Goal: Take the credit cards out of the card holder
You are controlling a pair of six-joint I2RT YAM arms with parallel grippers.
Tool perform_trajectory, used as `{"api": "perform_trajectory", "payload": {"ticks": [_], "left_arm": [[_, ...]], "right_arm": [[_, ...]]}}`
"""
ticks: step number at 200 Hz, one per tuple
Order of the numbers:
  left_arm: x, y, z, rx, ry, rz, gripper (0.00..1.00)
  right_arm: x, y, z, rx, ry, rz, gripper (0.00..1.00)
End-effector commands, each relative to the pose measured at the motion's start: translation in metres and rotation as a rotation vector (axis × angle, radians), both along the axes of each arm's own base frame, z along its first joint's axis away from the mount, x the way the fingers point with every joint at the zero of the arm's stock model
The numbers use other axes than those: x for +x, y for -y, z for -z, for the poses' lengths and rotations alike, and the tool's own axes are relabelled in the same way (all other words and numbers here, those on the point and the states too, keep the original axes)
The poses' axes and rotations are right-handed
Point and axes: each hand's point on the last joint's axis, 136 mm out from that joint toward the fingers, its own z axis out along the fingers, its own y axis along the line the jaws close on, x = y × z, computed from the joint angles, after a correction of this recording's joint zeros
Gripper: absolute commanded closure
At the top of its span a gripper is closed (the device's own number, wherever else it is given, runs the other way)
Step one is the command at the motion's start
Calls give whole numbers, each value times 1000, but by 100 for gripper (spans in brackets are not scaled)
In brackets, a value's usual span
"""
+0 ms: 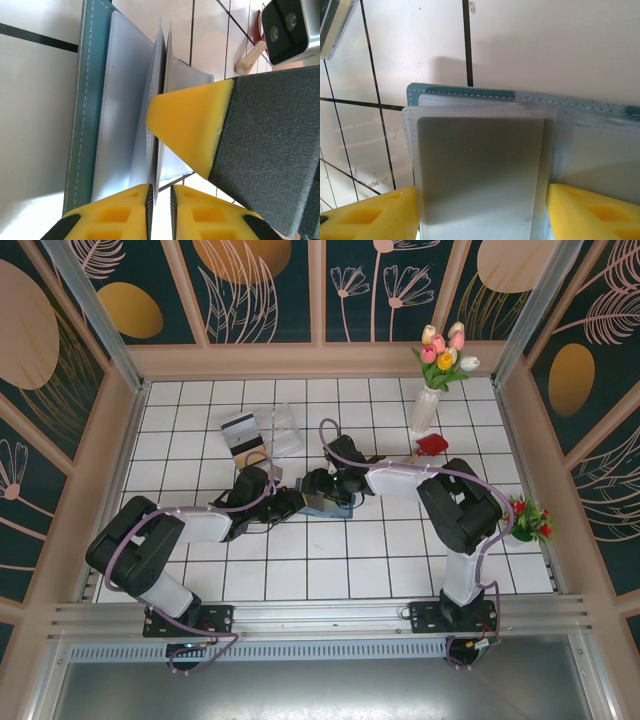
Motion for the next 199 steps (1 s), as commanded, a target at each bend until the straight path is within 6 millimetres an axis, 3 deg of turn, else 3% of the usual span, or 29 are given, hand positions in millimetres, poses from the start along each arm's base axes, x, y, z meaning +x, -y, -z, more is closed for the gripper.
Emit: {"api": "perform_trajectory", "payload": {"ticks": [1, 87, 199], "left_arm": [[3, 8, -6, -14, 23, 32, 80], [-3, 16, -8, -36, 15, 77, 78], [2, 18, -5, -18, 16, 63, 77]], "right_arm": [[-6, -1, -5, 25, -11, -9, 32], [-4, -5, -14, 50, -1, -7, 27], [5, 11, -56, 61, 69, 81, 21]]}}
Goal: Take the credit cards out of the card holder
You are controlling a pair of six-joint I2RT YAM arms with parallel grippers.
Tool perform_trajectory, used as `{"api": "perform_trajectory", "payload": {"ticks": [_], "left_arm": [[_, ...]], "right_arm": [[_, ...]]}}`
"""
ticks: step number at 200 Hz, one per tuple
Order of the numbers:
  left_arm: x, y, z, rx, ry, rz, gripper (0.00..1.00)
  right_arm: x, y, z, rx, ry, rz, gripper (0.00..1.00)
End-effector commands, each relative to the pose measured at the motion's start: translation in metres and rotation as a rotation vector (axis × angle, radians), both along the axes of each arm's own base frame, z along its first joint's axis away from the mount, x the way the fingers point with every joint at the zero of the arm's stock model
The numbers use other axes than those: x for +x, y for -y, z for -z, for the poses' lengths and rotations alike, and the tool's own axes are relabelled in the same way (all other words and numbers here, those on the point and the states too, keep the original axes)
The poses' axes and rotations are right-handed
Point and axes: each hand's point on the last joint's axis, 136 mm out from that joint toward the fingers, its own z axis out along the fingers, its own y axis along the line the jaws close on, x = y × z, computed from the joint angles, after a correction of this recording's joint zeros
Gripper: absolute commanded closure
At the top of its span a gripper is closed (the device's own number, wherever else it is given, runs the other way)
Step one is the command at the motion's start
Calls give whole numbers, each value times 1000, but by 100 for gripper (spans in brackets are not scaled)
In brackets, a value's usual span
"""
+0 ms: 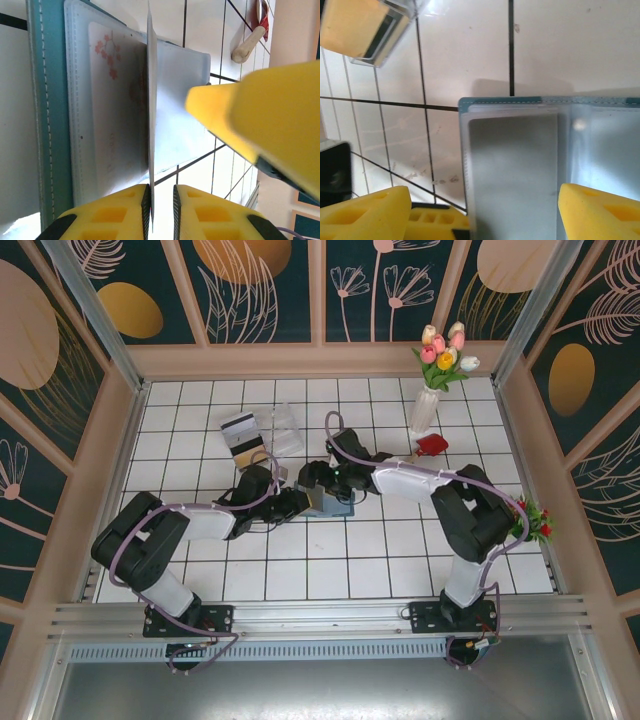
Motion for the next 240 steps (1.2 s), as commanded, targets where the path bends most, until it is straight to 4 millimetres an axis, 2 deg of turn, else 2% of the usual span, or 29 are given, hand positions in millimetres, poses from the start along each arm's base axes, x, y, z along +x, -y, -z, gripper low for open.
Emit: {"api": "perform_trajectory", "payload": {"ticks": [1, 27, 56, 107, 133, 136, 142, 175, 196, 203, 206, 223, 240], "left_arm": [[6, 6, -6, -3, 35, 17, 78], [9, 12, -14, -24, 50, 27, 75], [10, 24, -25, -41, 75, 56, 71], [10, 44, -27, -56, 82, 97, 65], [12, 53, -28, -58, 84, 106, 61], [12, 52, -19, -45, 65, 104, 60], [13, 53, -17, -45, 62, 102, 59], [18, 56, -21, -64, 82, 96, 48], [19, 52, -27, -56, 104, 80, 42], [19, 49, -22, -35, 101, 68, 39], [19, 48, -31, -39, 121, 64, 38], [24, 34, -34, 32, 150, 15, 32], [29, 16, -34, 110, 160, -53, 30]], "right_arm": [[2, 14, -15, -6, 20, 55, 21], [6, 23, -26, 4, 55, 94, 20], [11, 40, -30, 5, 77, 153, 20], [16, 71, -37, 18, 110, 254, 20], [18, 80, -52, 43, 174, 275, 19], [18, 80, -54, 45, 180, 277, 20], [18, 82, -57, 48, 191, 279, 20], [17, 86, -65, 51, 219, 287, 19], [16, 85, -69, 56, 226, 280, 19], [16, 85, -71, 61, 225, 276, 19], [16, 85, -72, 64, 226, 276, 19], [12, 80, -75, 71, 227, 251, 19], [8, 74, -69, 55, 217, 221, 21]]}}
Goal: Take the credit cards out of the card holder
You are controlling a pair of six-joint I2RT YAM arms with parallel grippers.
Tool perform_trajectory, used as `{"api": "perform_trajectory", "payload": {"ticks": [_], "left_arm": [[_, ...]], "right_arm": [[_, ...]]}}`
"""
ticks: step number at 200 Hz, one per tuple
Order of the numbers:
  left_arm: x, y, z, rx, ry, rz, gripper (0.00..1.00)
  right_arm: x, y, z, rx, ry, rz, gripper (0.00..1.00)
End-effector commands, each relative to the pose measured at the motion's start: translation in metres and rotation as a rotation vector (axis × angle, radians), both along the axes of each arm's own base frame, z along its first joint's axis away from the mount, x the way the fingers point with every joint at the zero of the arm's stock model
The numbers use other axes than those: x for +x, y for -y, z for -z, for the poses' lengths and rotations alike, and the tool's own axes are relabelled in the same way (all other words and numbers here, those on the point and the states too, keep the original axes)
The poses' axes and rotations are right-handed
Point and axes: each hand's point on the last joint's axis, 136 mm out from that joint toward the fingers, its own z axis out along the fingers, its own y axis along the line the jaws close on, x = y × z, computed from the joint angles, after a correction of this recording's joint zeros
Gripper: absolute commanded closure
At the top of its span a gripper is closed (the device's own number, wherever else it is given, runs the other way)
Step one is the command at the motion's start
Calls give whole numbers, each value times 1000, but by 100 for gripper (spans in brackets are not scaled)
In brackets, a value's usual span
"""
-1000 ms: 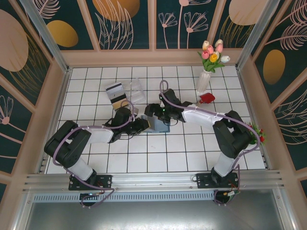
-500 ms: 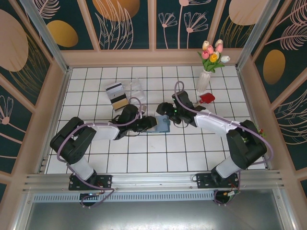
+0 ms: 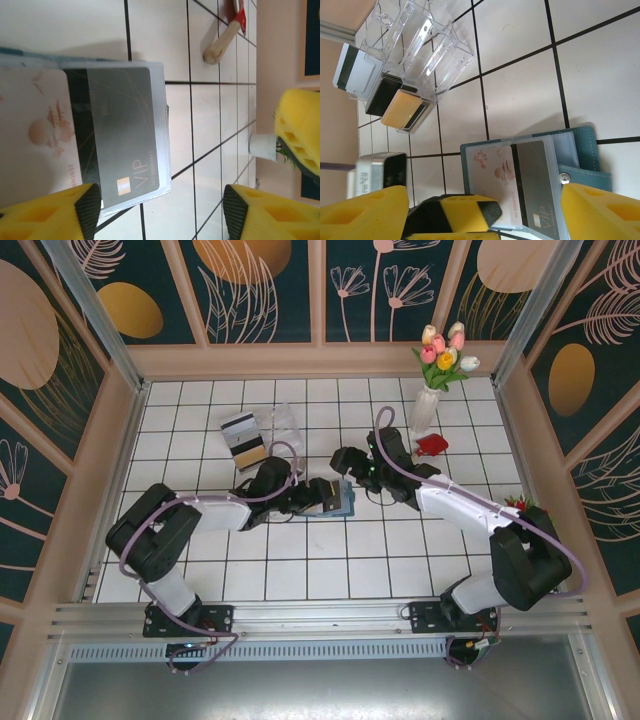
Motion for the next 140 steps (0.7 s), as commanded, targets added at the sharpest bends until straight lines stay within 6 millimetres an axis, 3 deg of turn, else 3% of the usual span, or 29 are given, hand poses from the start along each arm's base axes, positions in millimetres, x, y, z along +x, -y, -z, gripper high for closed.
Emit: {"api": "perform_trajectory", "payload": {"ticks": [1, 17, 43, 95, 113, 140], "left_arm": [[11, -23, -11, 95, 69, -95, 30], [14, -42, -6, 157, 61, -172, 33], [12, -58, 2, 187, 34, -214, 47], [17, -56, 15, 172, -24, -227, 78], [21, -52, 19, 166, -39, -230, 83], [27, -56, 31, 209, -52, -265, 88]], "right_arm": [[-5, -7, -5, -5, 27, -43, 21], [-9, -16, 5, -4, 1, -94, 24], [-11, -34, 18, 17, -40, -185, 27], [-5, -46, 51, -1, -134, -204, 55], [-6, -48, 60, -17, -168, -224, 63], [-7, -52, 71, -28, -191, -252, 68]]}}
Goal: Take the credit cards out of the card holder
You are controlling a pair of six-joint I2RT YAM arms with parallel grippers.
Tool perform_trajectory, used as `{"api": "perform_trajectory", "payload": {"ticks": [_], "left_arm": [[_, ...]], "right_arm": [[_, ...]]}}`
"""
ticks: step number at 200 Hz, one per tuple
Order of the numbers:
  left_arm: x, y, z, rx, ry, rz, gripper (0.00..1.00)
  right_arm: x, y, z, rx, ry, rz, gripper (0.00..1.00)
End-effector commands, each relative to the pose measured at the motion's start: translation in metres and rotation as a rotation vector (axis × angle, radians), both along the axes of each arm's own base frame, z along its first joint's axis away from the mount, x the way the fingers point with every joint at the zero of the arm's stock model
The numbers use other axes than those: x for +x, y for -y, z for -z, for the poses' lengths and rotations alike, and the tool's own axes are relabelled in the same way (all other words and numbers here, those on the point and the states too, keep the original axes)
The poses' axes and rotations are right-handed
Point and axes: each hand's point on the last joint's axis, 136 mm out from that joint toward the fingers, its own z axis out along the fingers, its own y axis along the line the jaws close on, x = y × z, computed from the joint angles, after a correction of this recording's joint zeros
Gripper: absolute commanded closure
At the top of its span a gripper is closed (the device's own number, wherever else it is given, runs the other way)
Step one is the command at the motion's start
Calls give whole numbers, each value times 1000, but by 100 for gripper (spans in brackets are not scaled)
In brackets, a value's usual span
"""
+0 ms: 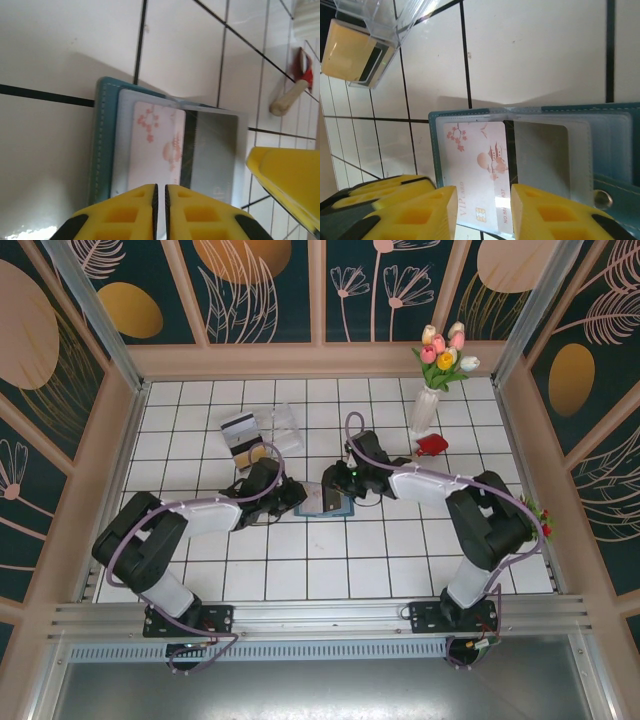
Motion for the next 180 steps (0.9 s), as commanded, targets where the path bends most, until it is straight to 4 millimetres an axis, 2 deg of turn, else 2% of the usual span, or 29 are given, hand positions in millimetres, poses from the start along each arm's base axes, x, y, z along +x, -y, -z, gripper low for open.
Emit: {"api": "perform_trajectory", "payload": {"ticks": [1, 42, 109, 150, 152, 159, 180], "left_arm": [[12, -2, 3, 19, 3, -43, 88], [4, -8, 23, 35, -57, -66, 100], [-20, -24, 54, 48, -140, -98, 100], [-27, -28, 60, 43, -156, -102, 100], [-29, -30, 68, 56, -172, -101, 100], [-30, -31, 71, 61, -180, -103, 100], [-31, -31, 72, 59, -182, -99, 100]], "right_arm": [[-1, -9, 2, 5, -16, -50, 68], [-4, -17, 20, 16, -56, -86, 74], [-13, -17, 44, -6, -94, -132, 71], [-20, -25, 47, 22, -102, -209, 69], [-20, -25, 47, 21, -101, -210, 69], [-20, -26, 47, 24, -101, -215, 70], [-21, -31, 45, 51, -98, -239, 70]]}}
